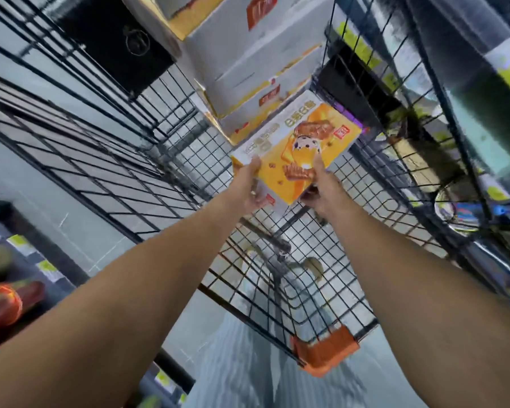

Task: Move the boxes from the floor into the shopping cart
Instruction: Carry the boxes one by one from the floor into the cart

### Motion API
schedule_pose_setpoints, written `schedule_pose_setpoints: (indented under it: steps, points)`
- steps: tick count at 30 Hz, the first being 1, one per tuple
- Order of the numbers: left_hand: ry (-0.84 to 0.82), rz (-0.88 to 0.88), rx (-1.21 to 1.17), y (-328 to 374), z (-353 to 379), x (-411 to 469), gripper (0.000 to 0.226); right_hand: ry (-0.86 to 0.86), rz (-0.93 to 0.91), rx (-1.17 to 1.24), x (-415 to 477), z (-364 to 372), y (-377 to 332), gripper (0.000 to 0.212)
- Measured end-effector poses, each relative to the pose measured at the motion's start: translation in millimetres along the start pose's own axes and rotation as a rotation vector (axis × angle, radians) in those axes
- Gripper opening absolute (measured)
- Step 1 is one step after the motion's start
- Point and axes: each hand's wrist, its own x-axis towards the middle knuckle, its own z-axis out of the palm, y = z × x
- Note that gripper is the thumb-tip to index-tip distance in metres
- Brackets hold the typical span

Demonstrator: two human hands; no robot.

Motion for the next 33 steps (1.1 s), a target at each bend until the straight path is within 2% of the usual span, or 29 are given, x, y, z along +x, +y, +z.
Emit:
schedule_pose_setpoints:
  steps: [2,3,5,6,10,13,16,18,21,24,26,31,33]
  points:
    - [-0.041,0.009,0.013,4,-7,21,0.046,-0.074,0.007,0.134,18,4,8,0.054]
    - [-0.055,0.028,0.004,7,-9,30,0.045,-0.107,0.007,0.2,25,6,10,0.052]
    - [-0.033,0.06,0.011,12,-8,30,0.032,-0.166,-0.012,0.264,30,8,9,0.042]
    - [-0.033,0.057,0.007,14,-7,29,0.034,-0.172,-0.012,0.274,33,9,9,0.036]
    - [-0.072,0.033,0.037,7,-1,27,0.015,-0.115,0.008,0.249,32,10,8,0.006]
    - [-0.051,0.027,0.056,4,2,24,0.013,-0.114,-0.005,0.175,22,8,6,0.027]
    - [-0.01,0.045,0.115,0,6,10,0.034,-0.118,-0.014,0.118,5,2,4,0.037]
    - [0.0,0.064,0.183,-4,10,-3,0.034,-0.132,-0.029,0.094,-11,-5,2,0.04]
    - [-0.014,0.067,0.231,-8,16,-22,0.019,-0.147,-0.045,0.07,-35,-12,1,0.03]
    - [-0.008,0.117,0.292,-16,23,-40,0.045,-0.139,-0.089,0.058,-62,-24,4,0.032]
    - [-0.009,0.165,0.366,-23,33,-57,0.05,-0.139,-0.119,0.057,-86,-38,9,0.038]
    - [0.033,0.297,0.489,-36,55,-98,0.022,-0.208,-0.186,0.159,-147,-77,16,0.024]
    - [0.008,0.395,0.535,-48,68,-113,0.018,-0.226,-0.22,0.203,-169,-101,19,0.02]
